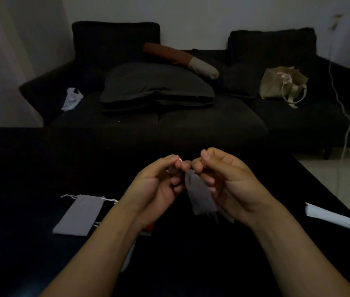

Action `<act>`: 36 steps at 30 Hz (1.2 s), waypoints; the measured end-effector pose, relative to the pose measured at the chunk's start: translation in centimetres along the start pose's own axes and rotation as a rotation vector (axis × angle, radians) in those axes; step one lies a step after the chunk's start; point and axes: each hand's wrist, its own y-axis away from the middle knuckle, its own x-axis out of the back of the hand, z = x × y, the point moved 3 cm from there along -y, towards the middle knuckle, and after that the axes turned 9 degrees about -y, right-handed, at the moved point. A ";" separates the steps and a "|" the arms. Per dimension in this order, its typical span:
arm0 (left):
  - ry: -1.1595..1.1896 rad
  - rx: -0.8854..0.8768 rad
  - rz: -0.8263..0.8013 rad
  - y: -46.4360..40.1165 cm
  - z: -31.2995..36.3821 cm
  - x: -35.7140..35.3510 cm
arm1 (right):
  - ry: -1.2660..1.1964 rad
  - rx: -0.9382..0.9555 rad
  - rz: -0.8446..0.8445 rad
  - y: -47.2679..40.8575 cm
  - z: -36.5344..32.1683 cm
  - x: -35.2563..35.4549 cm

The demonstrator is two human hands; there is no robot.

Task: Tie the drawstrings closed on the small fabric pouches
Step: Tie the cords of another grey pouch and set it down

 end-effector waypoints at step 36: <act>-0.827 -0.437 0.191 0.9 2.3 1.0 | 0.816 0.065 0.218 -0.4 -0.5 2.0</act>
